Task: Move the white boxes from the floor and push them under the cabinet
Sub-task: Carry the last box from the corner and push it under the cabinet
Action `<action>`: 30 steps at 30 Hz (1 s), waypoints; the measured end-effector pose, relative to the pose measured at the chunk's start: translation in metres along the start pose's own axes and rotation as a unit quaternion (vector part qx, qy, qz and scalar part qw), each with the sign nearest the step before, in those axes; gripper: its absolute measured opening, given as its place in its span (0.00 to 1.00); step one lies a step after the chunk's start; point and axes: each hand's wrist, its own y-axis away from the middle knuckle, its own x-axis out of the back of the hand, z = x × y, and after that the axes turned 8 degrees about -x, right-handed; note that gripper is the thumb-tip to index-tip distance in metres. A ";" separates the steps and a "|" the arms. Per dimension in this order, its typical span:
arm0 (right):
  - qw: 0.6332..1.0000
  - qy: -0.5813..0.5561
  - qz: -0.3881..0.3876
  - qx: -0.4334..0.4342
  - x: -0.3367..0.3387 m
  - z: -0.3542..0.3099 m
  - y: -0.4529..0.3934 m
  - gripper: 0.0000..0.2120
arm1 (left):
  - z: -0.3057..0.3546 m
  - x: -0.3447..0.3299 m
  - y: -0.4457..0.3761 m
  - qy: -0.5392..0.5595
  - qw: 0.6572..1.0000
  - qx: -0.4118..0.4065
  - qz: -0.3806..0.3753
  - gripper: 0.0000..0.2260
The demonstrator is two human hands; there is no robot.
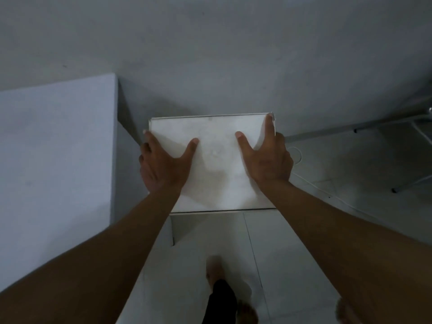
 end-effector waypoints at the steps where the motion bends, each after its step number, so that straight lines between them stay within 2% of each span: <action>1: 1.000 -0.003 -0.001 0.009 0.008 -0.005 0.004 0.41 | 0.002 0.010 0.005 0.005 1.000 0.001 0.007 0.53; 11: 0.997 -0.019 -0.031 0.072 0.066 -0.058 0.093 0.41 | -0.019 0.132 0.065 0.001 0.998 0.032 0.051 0.53; 16: 0.992 -0.018 0.033 0.124 0.078 -0.105 0.133 0.40 | -0.052 0.183 0.079 0.007 0.999 0.018 0.035 0.50; 21: 0.987 0.008 0.062 0.150 0.090 -0.139 0.149 0.40 | -0.057 0.199 0.074 0.110 0.991 0.075 0.033 0.53; 30: 0.982 -0.002 0.118 0.147 0.128 -0.191 0.205 0.39 | -0.077 0.266 0.070 0.123 0.991 0.013 0.045 0.49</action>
